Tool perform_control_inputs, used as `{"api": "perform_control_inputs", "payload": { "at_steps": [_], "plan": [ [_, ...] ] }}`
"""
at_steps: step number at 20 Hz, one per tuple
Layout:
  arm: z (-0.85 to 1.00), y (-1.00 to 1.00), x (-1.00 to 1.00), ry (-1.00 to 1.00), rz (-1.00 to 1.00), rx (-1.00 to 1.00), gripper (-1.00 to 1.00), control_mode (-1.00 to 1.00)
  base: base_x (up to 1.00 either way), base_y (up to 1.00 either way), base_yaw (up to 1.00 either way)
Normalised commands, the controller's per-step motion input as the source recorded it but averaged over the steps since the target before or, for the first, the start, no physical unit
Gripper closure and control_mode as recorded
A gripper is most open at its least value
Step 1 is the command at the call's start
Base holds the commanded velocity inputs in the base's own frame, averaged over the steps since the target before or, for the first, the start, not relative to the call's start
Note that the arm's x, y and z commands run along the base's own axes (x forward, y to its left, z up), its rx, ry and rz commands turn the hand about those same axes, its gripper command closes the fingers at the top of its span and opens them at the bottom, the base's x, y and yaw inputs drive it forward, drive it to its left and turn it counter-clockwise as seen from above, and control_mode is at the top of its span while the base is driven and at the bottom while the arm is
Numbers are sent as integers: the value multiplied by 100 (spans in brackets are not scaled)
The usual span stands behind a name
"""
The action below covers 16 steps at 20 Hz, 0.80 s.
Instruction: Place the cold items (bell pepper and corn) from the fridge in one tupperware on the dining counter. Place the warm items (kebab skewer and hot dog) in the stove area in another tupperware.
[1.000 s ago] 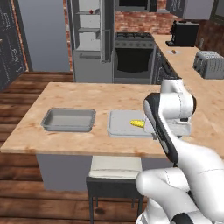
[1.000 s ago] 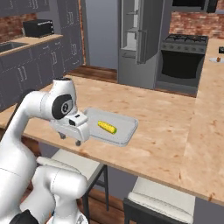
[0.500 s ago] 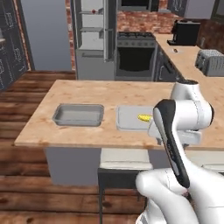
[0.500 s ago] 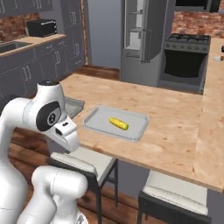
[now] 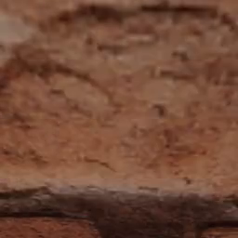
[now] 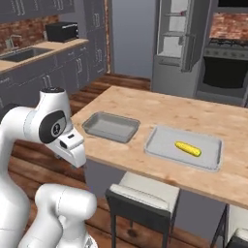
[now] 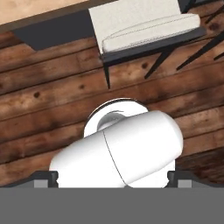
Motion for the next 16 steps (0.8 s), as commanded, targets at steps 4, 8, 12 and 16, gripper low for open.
{"api": "perform_control_inputs", "payload": {
  "at_steps": [4, 8, 12, 16],
  "plan": [
    [0, 0, 0, 0, 0, 0, -100, 100, 6, 100, 0],
    [0, 0, 0, 0, 0, 0, -100, 100, 25, 100, 0],
    [0, 0, 0, 0, 0, 0, -100, 100, 41, 100, -18],
    [0, 0, 0, 0, 0, 0, -100, 100, 60, 100, -59]
  ]
}}
